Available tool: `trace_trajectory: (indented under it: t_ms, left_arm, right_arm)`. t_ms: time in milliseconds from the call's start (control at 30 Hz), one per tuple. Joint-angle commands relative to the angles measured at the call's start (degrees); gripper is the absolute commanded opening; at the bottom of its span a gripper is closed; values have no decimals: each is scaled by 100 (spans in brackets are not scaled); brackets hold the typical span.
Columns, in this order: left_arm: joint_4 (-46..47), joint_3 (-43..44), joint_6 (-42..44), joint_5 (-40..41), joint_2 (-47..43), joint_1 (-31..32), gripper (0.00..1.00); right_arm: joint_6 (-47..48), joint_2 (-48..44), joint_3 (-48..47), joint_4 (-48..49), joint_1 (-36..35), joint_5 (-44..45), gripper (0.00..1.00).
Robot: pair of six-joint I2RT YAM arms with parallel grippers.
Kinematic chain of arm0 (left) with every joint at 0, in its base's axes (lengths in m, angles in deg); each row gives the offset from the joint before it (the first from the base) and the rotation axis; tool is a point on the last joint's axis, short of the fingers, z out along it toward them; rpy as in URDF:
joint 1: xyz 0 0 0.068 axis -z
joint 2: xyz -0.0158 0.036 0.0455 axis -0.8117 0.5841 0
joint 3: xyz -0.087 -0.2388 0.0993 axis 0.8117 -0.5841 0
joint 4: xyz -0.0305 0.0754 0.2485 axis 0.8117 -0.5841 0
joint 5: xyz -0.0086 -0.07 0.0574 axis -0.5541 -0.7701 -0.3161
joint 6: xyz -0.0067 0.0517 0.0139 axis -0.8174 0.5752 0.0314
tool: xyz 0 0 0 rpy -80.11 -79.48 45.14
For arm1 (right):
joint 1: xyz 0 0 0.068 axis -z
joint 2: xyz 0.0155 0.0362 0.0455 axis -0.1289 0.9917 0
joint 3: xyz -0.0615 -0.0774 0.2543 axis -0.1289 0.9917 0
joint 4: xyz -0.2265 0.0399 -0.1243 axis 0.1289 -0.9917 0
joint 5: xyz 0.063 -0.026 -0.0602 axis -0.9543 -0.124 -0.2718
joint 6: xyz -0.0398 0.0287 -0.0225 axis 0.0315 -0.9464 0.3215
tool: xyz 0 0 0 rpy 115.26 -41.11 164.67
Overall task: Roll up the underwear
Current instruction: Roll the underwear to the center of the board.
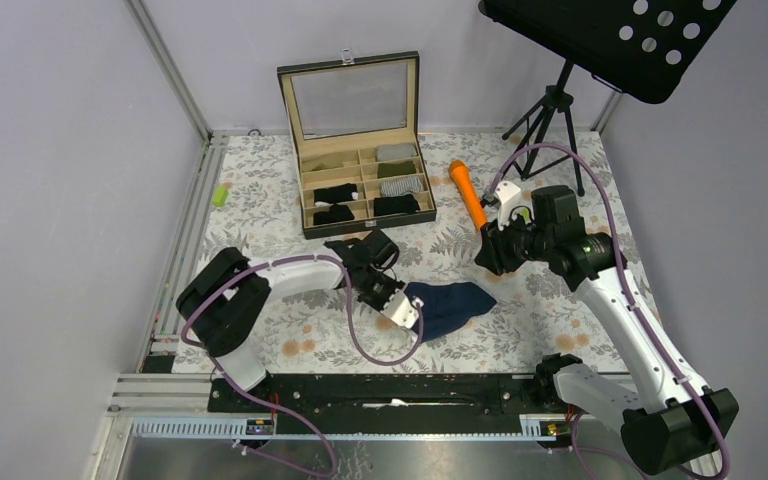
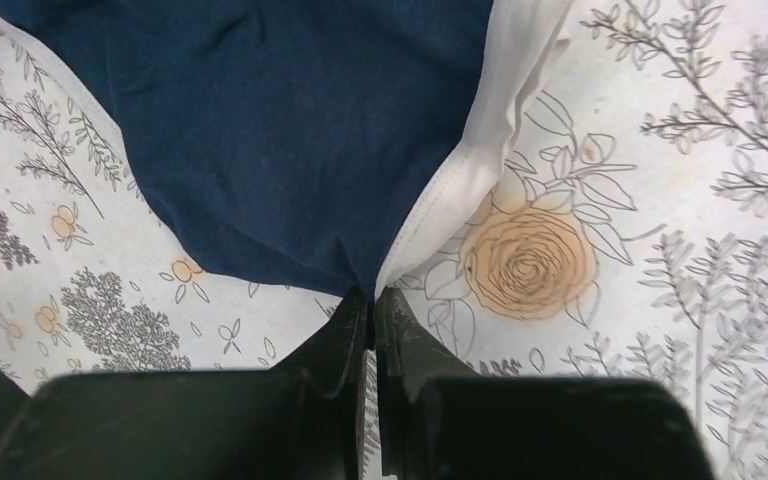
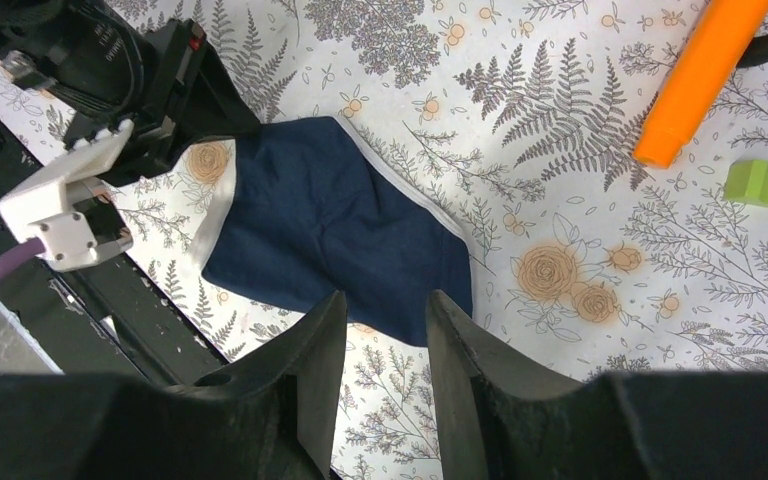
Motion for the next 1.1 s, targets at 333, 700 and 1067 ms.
trace_trajectory:
  t_ms: [333, 700, 1067]
  left_arm:
    - [-3787, 1882, -1993, -1577, -729, -791, 0]
    - [-2014, 2074, -4352, -1604, -1726, -673, 0]
    - [-135, 3529, -9076, -340, 878, -1610, 0]
  right_arm:
    - [39, -10, 320, 329, 34, -60, 43]
    - [-250, 75, 258, 483, 109, 25, 42]
    - [-905, 314, 304, 614, 639, -152, 41]
